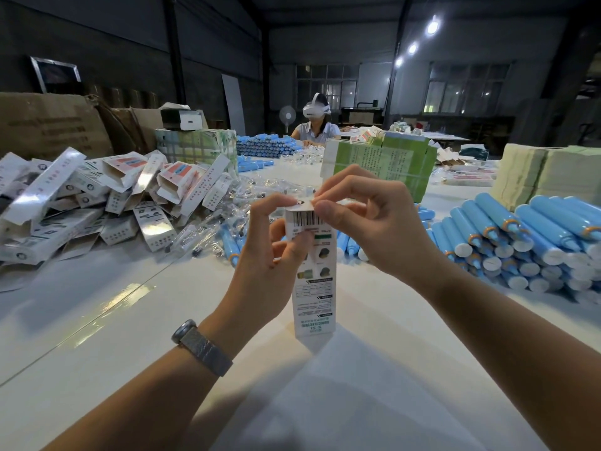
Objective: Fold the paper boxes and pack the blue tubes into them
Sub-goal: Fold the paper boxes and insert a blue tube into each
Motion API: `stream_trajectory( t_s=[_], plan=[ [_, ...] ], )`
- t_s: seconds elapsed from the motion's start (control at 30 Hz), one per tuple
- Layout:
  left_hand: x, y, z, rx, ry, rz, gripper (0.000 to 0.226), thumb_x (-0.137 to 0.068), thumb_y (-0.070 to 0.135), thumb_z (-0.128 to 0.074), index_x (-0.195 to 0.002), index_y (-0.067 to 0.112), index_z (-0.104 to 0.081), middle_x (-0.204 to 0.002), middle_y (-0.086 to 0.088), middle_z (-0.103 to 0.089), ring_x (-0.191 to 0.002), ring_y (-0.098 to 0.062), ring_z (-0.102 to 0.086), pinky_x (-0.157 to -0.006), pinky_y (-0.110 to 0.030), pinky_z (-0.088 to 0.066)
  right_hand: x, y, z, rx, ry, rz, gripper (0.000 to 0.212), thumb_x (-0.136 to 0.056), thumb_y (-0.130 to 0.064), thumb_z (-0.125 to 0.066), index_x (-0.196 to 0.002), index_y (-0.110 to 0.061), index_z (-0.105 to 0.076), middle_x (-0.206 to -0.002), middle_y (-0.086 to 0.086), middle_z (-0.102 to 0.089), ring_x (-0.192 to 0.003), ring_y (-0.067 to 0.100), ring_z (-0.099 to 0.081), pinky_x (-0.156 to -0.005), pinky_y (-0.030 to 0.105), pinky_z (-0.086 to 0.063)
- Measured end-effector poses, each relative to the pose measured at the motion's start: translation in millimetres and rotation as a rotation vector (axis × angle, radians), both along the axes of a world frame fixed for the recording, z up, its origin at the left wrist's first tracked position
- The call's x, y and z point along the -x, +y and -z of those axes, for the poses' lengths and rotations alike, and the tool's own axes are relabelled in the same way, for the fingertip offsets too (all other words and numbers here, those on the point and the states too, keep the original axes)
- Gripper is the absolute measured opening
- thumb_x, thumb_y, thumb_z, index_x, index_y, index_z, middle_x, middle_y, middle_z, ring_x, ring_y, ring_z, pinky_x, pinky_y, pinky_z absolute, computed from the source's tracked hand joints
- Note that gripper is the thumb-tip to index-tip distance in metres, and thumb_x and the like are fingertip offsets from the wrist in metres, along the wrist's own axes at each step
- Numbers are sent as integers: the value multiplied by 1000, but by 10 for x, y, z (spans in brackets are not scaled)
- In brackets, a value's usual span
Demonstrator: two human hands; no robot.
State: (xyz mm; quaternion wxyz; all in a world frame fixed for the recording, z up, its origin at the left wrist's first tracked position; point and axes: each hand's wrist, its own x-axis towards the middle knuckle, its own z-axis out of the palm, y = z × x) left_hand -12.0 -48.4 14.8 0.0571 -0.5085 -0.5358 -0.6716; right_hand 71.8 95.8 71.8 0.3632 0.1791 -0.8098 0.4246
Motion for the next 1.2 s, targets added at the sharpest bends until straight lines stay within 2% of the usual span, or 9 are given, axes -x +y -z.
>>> stream_trajectory(
  t_s=[0.23, 0.4, 0.6, 0.73, 0.8, 0.93, 1.07, 1.13, 1.2],
  plan=[
    [-3, 21, 1, -26, 11, 64, 29, -99, 19, -47, -109, 45, -43, -100, -7, -62, -88, -20, -66, -74, -38, -58, -18, 42, -34, -40, -46, 33, 12, -85, -12, -73, -95, -20, -72, -98, 8, -61, -97, 25, -63, -79, 48, -58],
    [-66, 31, -63, -87, -14, 11, 9, -96, 41, -48, -97, 49, -51, -91, 11, -59, -83, -11, -66, -66, -30, -57, -24, 16, -27, -42, -9, 50, 10, -85, -2, -71, -90, -11, -73, -94, 10, -63, -93, 23, -64, -75, 43, -59],
    [-112, 40, -81, -137, 51, -108, 19, -103, 16, -45, -97, 35, -47, -86, 17, -60, -75, -4, -64, -61, -20, -52, -37, -56, -19, -67, 17, 97, 6, -83, -12, -76, -89, -13, -73, -89, 8, -61, -89, 22, -64, -66, 45, -58],
    [-133, 62, -96, -149, 21, -124, 24, -100, 16, -46, -90, 38, -50, -84, 13, -60, -71, -7, -59, -61, -32, -51, -47, -87, -40, -96, 53, 138, 9, -81, -14, -77, -85, -7, -73, -84, 6, -59, -82, 21, -60, -61, 46, -55],
    [-140, 87, -94, -150, 8, -120, 19, -100, 16, -47, -91, 33, -51, -83, 14, -59, -70, -7, -59, -62, -30, -50, -53, -85, -50, -103, 51, 141, 8, -81, -11, -77, -83, -5, -72, -83, 6, -58, -81, 23, -59, -60, 48, -54],
    [-121, 92, -78, -172, 43, -128, 17, -102, 11, -46, -96, 27, -47, -89, 9, -57, -77, -2, -61, -66, -15, -48, -62, -97, -69, -133, 41, 167, 5, -83, -14, -75, -84, -11, -71, -82, -1, -58, -83, 20, -60, -70, 41, -56],
    [-96, 78, -54, -140, 96, -162, 16, -102, 11, -45, -105, 26, -46, -94, 17, -59, -87, -2, -64, -70, -17, -52, -57, -85, -100, -238, 60, 203, 6, -86, -8, -72, -91, -13, -73, -83, -9, -55, -81, 8, -57, -76, 22, -49],
    [-92, 74, -46, -122, 114, -173, 16, -102, 14, -45, -111, 27, -45, -99, 18, -60, -92, -6, -66, -72, -25, -56, -66, -80, -126, -262, 45, 201, 12, -88, -8, -69, -95, -16, -72, -84, -9, -55, -84, 8, -58, -77, 26, -52],
    [-95, 68, -42, -115, 125, -167, 20, -103, 12, -45, -117, 27, -45, -105, 17, -61, -95, -6, -66, -71, -24, -57, -84, -79, -159, -272, 32, 192, 12, -90, -8, -67, -98, -16, -72, -85, -10, -55, -86, 13, -60, -77, 32, -54]
  ],
)
